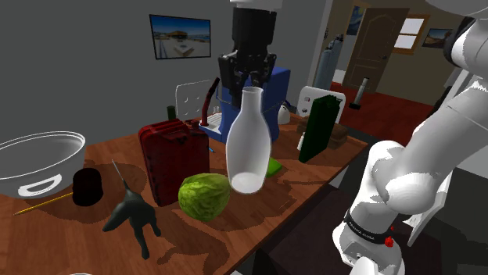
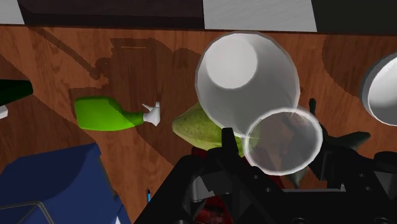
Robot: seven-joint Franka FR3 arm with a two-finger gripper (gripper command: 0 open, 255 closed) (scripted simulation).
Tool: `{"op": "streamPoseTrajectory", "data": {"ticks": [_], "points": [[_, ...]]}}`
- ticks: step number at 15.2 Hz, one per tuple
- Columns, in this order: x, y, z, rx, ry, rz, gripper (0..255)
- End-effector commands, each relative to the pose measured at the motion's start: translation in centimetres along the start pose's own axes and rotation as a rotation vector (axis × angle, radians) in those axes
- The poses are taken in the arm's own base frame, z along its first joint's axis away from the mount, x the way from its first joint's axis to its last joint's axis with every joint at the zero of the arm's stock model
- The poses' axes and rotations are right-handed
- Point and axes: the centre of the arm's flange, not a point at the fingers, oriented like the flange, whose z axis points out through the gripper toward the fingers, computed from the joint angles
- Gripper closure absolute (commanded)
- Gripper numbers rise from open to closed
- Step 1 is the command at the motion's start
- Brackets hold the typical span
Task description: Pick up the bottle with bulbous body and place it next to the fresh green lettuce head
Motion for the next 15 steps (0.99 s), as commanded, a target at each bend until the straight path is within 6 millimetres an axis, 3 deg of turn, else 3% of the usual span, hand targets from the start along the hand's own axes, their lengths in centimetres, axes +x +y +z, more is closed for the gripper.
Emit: {"op": "streamPoseTrajectory", "data": {"ticks": [1,15], "points": [[-0.1,0.0,1.2,0.001,0.001,0.000,255],[-0.3,0.0,8.6,0.001,0.001,0.000,255]]}}
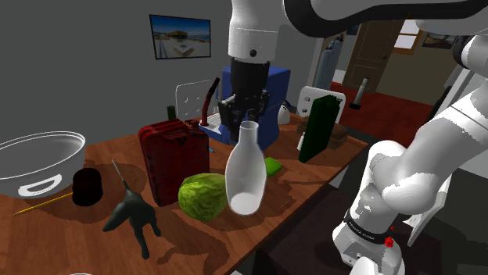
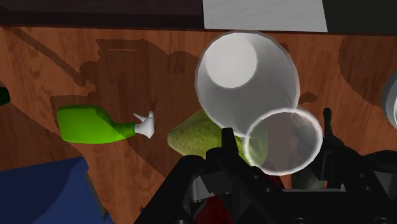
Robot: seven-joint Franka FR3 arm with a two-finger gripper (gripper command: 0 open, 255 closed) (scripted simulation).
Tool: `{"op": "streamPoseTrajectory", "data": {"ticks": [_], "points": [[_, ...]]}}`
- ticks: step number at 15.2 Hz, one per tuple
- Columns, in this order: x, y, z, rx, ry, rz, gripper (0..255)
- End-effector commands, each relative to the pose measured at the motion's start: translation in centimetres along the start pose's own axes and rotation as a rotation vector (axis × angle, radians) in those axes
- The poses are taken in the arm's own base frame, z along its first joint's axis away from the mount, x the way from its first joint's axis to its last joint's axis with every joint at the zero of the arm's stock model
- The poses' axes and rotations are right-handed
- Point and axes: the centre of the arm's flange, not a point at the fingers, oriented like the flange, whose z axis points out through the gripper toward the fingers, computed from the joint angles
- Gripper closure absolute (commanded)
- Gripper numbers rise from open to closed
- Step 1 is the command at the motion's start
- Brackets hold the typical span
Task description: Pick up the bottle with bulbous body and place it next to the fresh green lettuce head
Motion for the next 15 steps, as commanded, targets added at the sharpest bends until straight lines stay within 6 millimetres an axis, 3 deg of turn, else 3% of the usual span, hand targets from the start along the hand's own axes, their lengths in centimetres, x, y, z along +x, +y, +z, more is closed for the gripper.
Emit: {"op": "streamPoseTrajectory", "data": {"ticks": [1,15], "points": [[-0.1,0.0,1.0,0.001,0.001,0.000,255],[-0.4,0.0,8.4,0.001,0.001,0.000,255]]}}
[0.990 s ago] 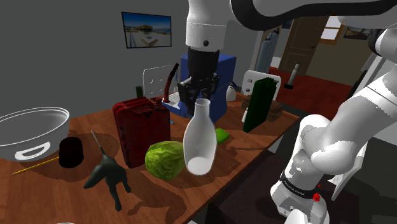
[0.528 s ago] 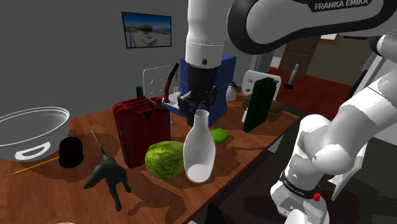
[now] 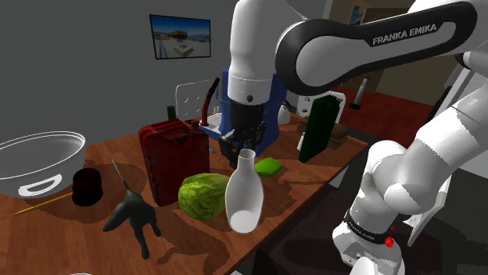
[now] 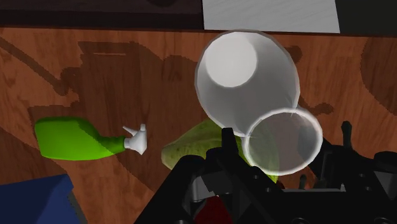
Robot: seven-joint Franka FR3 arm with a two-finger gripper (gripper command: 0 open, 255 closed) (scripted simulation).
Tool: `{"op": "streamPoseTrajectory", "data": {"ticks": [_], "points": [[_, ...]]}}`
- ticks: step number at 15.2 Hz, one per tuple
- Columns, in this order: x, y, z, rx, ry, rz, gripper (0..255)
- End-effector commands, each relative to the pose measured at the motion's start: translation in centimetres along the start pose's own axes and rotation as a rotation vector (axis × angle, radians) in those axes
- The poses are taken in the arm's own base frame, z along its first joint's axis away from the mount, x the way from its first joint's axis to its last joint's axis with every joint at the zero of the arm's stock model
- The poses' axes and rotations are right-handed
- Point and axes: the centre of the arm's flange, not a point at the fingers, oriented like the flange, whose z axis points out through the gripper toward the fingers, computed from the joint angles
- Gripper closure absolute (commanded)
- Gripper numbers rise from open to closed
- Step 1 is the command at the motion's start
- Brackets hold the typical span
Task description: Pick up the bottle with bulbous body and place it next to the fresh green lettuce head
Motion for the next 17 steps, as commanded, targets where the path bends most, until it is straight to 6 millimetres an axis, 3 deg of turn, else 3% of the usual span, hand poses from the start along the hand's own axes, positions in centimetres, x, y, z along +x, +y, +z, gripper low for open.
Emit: {"op": "streamPoseTrajectory", "data": {"ticks": [1,15,17], "points": [[0.0,0.0,1.1,0.001,0.001,0.000,255],[-0.3,0.0,8.8,0.001,0.001,0.000,255],[-0.3,0.0,8.8,0.001,0.001,0.000,255]]}}
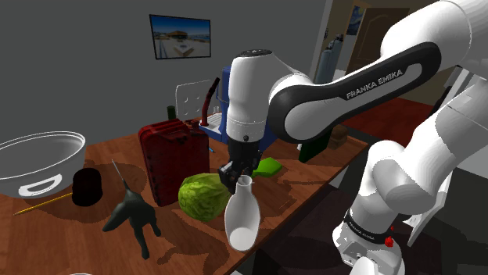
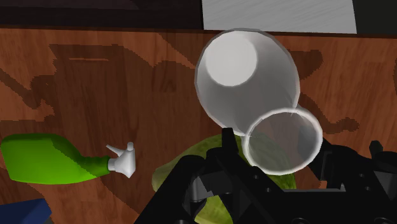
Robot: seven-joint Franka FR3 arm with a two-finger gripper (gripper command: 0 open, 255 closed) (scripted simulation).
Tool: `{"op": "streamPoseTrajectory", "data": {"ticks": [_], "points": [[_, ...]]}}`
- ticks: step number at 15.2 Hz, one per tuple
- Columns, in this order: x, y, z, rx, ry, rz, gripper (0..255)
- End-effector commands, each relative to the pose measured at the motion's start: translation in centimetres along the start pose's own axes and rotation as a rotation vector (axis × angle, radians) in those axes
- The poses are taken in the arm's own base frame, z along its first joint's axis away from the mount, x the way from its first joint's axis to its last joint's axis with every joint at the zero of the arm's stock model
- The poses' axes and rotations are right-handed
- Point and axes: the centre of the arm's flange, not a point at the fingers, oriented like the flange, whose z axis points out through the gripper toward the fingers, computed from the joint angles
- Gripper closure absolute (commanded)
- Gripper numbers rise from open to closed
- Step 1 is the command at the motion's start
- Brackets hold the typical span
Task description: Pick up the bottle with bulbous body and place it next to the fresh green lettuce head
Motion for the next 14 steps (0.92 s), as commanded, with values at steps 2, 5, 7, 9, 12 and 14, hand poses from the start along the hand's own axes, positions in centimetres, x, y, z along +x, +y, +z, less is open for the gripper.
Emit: {"op": "streamPoseTrajectory", "data": {"ticks": [2,5,7,9,12,14], "points": [[0.0,0.0,0.2,0.001,0.001,0.000,255],[0.0,0.0,0.2,0.001,0.001,0.000,255],[0.0,0.0,0.2,0.001,0.001,0.000,0],[0.0,0.0,0.2,0.001,0.001,0.000,0],[0.0,0.0,0.2,0.001,0.001,0.000,0],[0.0,0.0,-2.5,0.001,0.001,0.000,0]]}}
